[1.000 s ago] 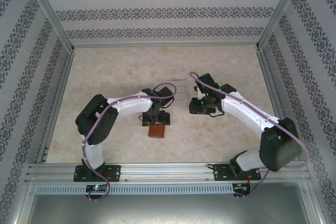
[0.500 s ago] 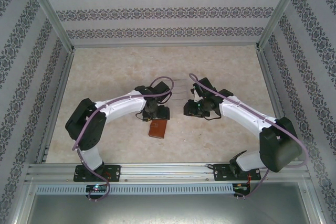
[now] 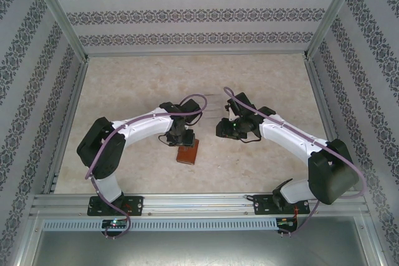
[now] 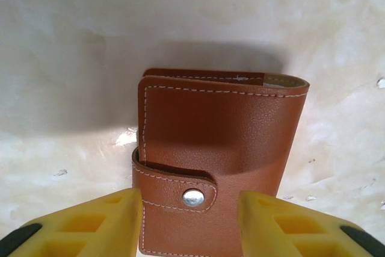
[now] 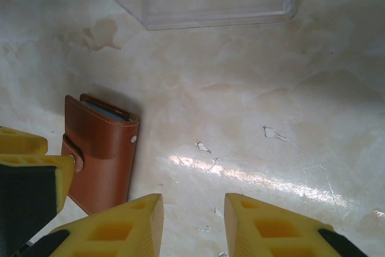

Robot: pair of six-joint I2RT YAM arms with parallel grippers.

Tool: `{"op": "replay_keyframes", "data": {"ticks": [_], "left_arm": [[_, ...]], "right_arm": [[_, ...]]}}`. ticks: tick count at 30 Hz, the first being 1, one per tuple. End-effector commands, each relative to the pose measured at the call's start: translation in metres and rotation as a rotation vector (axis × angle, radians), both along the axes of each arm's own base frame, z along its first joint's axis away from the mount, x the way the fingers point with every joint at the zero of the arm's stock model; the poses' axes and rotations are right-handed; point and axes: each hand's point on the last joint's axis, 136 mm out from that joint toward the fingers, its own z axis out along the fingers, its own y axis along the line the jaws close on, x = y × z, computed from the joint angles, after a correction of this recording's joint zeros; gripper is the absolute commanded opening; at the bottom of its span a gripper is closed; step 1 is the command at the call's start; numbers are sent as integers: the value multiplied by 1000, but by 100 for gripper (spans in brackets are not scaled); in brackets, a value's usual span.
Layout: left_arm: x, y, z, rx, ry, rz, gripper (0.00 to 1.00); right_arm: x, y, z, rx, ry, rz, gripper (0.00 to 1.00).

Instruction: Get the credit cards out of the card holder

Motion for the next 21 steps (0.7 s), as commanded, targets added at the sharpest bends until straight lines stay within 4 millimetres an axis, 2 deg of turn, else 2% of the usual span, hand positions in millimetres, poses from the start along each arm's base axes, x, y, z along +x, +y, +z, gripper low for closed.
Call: {"op": "replay_keyframes", "data": {"ticks": [1, 5, 11, 21], "left_arm": [[-15, 4, -10, 24, 64, -52, 45], [-19, 4, -19, 30, 85, -67, 45], [-21, 6, -30, 44, 102, -71, 37], [-20, 4, -25, 17, 76, -59, 22]], "right_arm": [[-1, 5, 2, 1, 5, 3, 34], [-2, 7, 1, -2, 7, 6, 34], [-3, 11, -3, -8, 14, 13, 34], [-7, 34, -13, 23, 36, 33, 34]]}}
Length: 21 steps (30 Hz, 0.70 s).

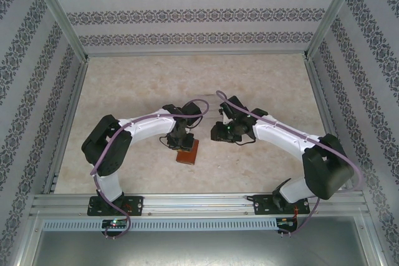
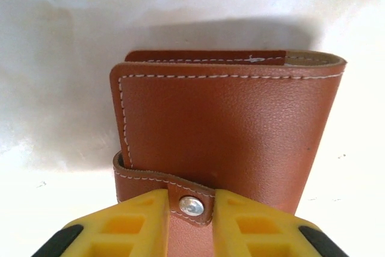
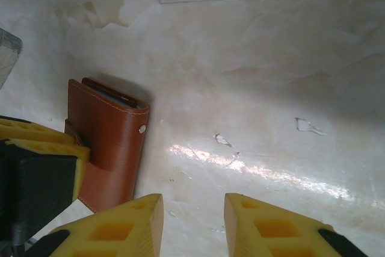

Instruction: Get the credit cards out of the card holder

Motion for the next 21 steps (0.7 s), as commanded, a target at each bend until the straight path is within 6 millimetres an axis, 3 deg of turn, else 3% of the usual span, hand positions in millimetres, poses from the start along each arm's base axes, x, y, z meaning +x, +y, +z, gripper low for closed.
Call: {"op": "replay_keyframes", "data": {"ticks": [1, 13, 21], "left_arm": [[-9, 4, -5, 5, 11, -5, 20], [-9, -15, 13, -155, -34, 26, 11], [-9, -28, 31, -312, -72, 81, 8]], "right_arm": [[4, 14, 0, 33, 4, -6, 34], [4, 41, -11, 68, 34, 24, 35], [3, 45, -12, 60, 39, 26, 37]]}}
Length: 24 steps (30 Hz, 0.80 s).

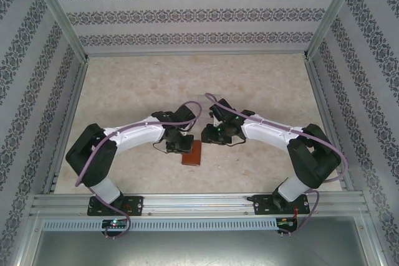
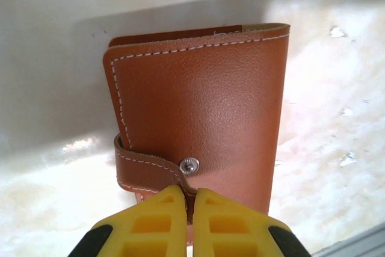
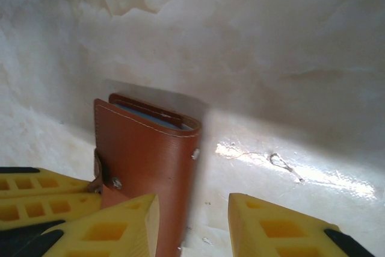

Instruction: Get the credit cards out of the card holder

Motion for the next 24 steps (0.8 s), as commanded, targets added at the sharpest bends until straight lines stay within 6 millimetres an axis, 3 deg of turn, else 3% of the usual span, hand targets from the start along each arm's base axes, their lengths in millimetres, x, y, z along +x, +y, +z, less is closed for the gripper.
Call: {"op": "replay_keyframes", "data": {"ticks": [1, 9, 15, 20, 24], "left_arm": [[4, -10, 14, -97, -25, 38, 8], [-2, 13, 10, -108, -32, 108, 10], [-6, 27, 2, -152, -22, 150, 17], [-8, 37, -5, -166, -12, 168, 29], [-6, 38, -8, -201, -10, 172, 30]], "right_arm": [[4, 9, 6, 16, -8, 2, 37], [3, 11, 9, -32, -13, 26, 40], [1, 19, 10, -74, -18, 50, 44], [-2, 24, 10, -120, -22, 64, 48], [-4, 25, 9, -150, -24, 66, 49]]}}
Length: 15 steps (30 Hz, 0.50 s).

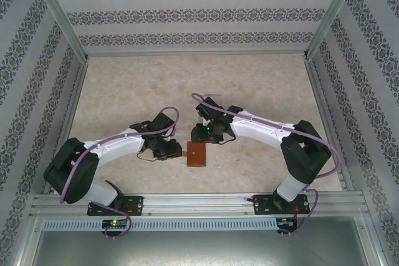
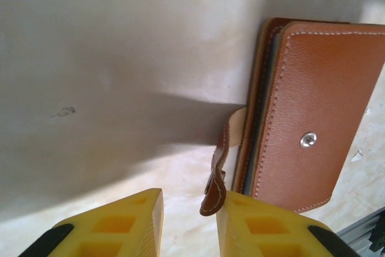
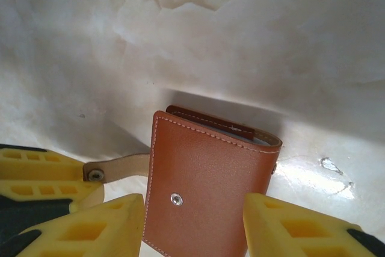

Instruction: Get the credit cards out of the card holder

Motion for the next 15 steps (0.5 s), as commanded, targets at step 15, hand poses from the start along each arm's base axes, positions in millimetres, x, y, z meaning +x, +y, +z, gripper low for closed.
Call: {"op": "replay_keyframes", "data": {"ticks": [15], "left_arm": [[22, -11, 4, -183, -58, -14, 18]], "right_arm": [[-9, 2, -8, -145, -4, 3, 51]]}}
